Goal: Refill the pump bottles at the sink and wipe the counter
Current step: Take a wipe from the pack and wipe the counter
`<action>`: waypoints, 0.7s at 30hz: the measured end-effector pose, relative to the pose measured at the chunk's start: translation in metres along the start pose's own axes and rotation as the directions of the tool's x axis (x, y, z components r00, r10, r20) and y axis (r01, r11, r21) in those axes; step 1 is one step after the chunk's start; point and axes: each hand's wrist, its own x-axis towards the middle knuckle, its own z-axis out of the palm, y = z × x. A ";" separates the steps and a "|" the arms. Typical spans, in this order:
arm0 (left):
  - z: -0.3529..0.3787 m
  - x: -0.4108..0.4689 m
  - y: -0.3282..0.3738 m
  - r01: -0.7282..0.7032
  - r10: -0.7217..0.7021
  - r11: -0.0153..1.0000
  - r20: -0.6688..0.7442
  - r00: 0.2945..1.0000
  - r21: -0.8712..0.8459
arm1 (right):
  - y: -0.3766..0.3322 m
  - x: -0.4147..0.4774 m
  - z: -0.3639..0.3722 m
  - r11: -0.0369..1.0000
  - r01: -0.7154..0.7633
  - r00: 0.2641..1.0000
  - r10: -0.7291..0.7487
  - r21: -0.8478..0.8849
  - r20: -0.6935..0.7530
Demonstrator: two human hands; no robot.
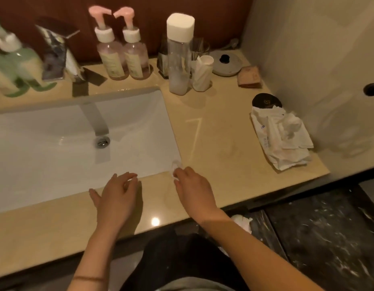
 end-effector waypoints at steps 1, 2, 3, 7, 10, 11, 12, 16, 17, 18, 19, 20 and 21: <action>-0.002 -0.002 -0.007 0.026 -0.025 0.999 -0.027 0.999 0.035 | -0.007 -0.006 0.006 0.998 0.065 0.998 -0.066 0.008 0.022; -0.006 -0.004 -0.010 0.045 -0.042 0.997 -0.052 0.998 0.062 | -0.012 -0.012 0.008 0.993 0.119 0.991 -0.119 0.015 0.061; -0.009 -0.006 -0.015 0.071 -0.064 0.994 -0.080 0.995 0.078 | -0.014 -0.019 0.009 0.984 0.179 0.979 -0.181 0.022 0.096; -0.018 -0.011 -0.026 0.108 -0.100 0.994 -0.189 0.977 0.027 | 0.015 -0.045 -0.006 0.961 0.256 0.955 -0.268 0.107 0.128; -0.018 -0.023 -0.037 0.119 -0.147 0.987 -0.303 0.942 -0.106 | 0.052 -0.049 -0.029 0.984 0.162 0.978 -0.170 0.075 0.124; -0.016 -0.025 -0.037 0.117 -0.157 0.983 -0.331 0.931 -0.139 | 0.065 -0.046 -0.040 0.994 0.096 0.989 -0.101 0.048 0.108; -0.015 -0.030 -0.040 0.135 -0.191 0.976 -0.362 0.912 -0.174 | 0.076 -0.040 -0.047 0.998 0.052 0.994 -0.055 0.030 0.094; -0.016 -0.058 -0.048 0.199 -0.394 0.889 -0.469 0.790 -0.412 | 0.087 -0.004 -0.054 1.000 -0.017 0.999 0.018 -0.014 0.030; -0.016 -0.064 -0.047 0.207 -0.466 0.836 -0.457 0.758 -0.508 | 0.083 0.006 -0.050 0.999 -0.032 0.999 0.033 -0.016 0.024; -0.016 -0.069 -0.047 0.217 -0.535 0.774 -0.432 0.726 -0.594 | 0.076 0.014 -0.045 0.999 -0.044 0.999 0.045 -0.015 0.023; -0.015 -0.075 -0.048 0.226 -0.587 0.726 -0.414 0.696 -0.650 | 0.066 0.021 -0.039 0.999 -0.043 0.999 0.044 -0.011 0.028; -0.014 -0.078 -0.048 0.233 -0.618 0.694 -0.397 0.679 -0.681 | 0.055 0.026 -0.033 0.999 -0.037 0.999 0.037 -0.003 0.030; -0.012 -0.083 -0.050 0.235 -0.643 0.668 -0.388 0.660 -0.706 | 0.041 0.029 -0.025 1.000 -0.004 0.999 0.004 0.011 0.037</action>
